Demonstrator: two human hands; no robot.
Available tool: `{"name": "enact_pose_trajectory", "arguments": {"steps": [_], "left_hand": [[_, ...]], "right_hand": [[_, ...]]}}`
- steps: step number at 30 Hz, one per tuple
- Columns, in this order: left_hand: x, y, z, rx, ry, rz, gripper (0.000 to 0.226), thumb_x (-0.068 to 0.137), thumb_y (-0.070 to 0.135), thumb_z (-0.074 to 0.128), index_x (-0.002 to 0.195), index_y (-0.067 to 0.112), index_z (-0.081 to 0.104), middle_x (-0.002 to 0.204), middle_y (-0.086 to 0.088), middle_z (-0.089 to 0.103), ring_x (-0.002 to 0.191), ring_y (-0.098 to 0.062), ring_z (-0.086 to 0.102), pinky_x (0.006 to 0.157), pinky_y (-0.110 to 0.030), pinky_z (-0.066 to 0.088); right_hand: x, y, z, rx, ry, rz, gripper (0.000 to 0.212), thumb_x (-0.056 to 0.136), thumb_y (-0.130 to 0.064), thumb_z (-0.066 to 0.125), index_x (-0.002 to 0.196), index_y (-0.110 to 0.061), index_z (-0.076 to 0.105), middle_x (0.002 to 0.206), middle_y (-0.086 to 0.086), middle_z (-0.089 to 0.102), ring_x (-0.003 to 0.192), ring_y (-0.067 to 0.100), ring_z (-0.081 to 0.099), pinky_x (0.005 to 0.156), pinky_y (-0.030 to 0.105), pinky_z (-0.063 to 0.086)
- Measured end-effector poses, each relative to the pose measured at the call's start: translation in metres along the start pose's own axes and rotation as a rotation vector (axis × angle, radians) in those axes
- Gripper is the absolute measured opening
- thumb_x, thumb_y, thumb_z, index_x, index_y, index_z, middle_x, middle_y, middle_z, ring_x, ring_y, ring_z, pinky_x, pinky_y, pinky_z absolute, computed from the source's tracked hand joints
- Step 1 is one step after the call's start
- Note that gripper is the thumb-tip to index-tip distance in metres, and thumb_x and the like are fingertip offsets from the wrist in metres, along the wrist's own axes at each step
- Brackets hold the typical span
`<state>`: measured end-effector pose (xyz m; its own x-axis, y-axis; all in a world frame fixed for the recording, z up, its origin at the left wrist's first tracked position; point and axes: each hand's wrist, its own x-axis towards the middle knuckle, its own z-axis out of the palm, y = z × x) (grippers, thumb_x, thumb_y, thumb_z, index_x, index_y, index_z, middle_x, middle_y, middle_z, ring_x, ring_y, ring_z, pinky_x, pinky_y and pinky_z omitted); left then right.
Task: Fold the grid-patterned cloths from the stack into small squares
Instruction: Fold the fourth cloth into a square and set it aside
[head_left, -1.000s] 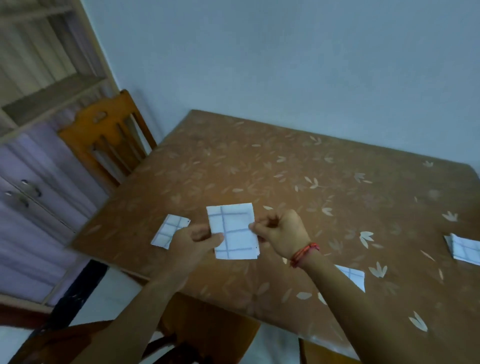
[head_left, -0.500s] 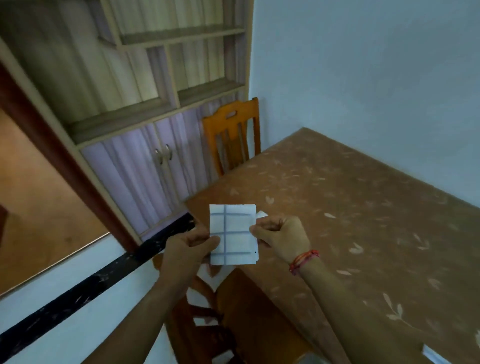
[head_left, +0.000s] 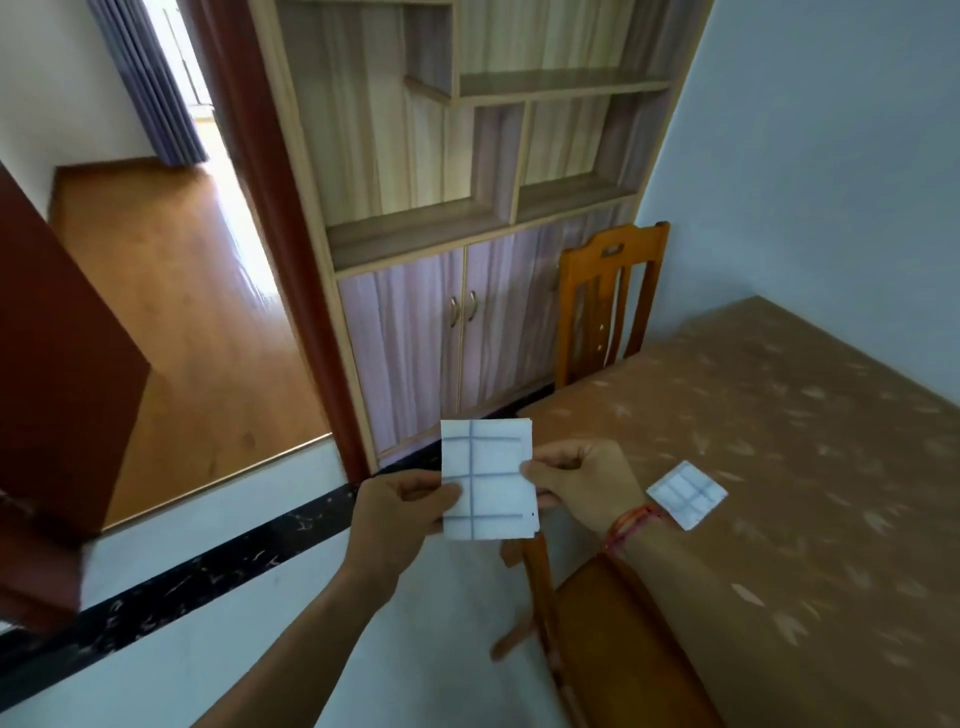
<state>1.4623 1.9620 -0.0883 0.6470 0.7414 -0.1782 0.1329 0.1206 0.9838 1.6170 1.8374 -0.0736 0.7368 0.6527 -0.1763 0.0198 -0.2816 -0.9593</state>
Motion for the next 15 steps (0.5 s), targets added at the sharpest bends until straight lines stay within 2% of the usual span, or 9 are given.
{"name": "enact_pose_trajectory", "arguments": {"steps": [4,8,12,15], "left_hand": [[0.027,0.012,-0.045,0.026,-0.025,0.031,0.022,0.082,0.004,0.073,0.072,0.024,0.069,0.067,0.02,0.071,0.069,-0.001,0.069,0.059,-0.017,0.055],[0.057,0.017,-0.065,0.01,-0.048,0.023,0.02,0.081,0.005,0.074,0.073,0.023,0.074,0.076,0.008,0.075,0.076,-0.013,0.072,0.066,-0.025,0.058],[0.094,0.023,-0.063,-0.007,-0.109,-0.023,0.008,0.083,0.004,0.072,0.083,0.01,0.077,0.08,0.0,0.076,0.078,-0.017,0.073,0.071,-0.029,0.059],[0.129,0.025,-0.05,0.005,-0.162,-0.031,0.008,0.084,0.004,0.071,0.091,0.003,0.076,0.086,-0.005,0.076,0.083,-0.022,0.073,0.074,-0.035,0.06]], "right_hand": [[0.018,-0.021,0.041,0.048,-0.017,0.025,0.01,0.082,0.002,0.068,0.085,-0.006,0.073,0.073,-0.004,0.074,0.064,0.01,0.072,0.058,0.021,0.058],[0.042,-0.037,0.061,0.059,0.009,-0.01,0.009,0.081,-0.003,0.071,0.089,-0.003,0.073,0.071,-0.008,0.072,0.065,0.006,0.071,0.056,0.016,0.056],[0.075,-0.048,0.061,0.054,0.055,-0.02,0.015,0.078,-0.004,0.074,0.093,-0.005,0.074,0.078,-0.002,0.075,0.071,0.01,0.072,0.063,0.023,0.059],[0.103,-0.05,0.049,0.076,0.111,-0.025,0.014,0.076,-0.006,0.076,0.09,-0.009,0.075,0.084,0.004,0.076,0.08,0.02,0.074,0.069,0.032,0.06]]}}
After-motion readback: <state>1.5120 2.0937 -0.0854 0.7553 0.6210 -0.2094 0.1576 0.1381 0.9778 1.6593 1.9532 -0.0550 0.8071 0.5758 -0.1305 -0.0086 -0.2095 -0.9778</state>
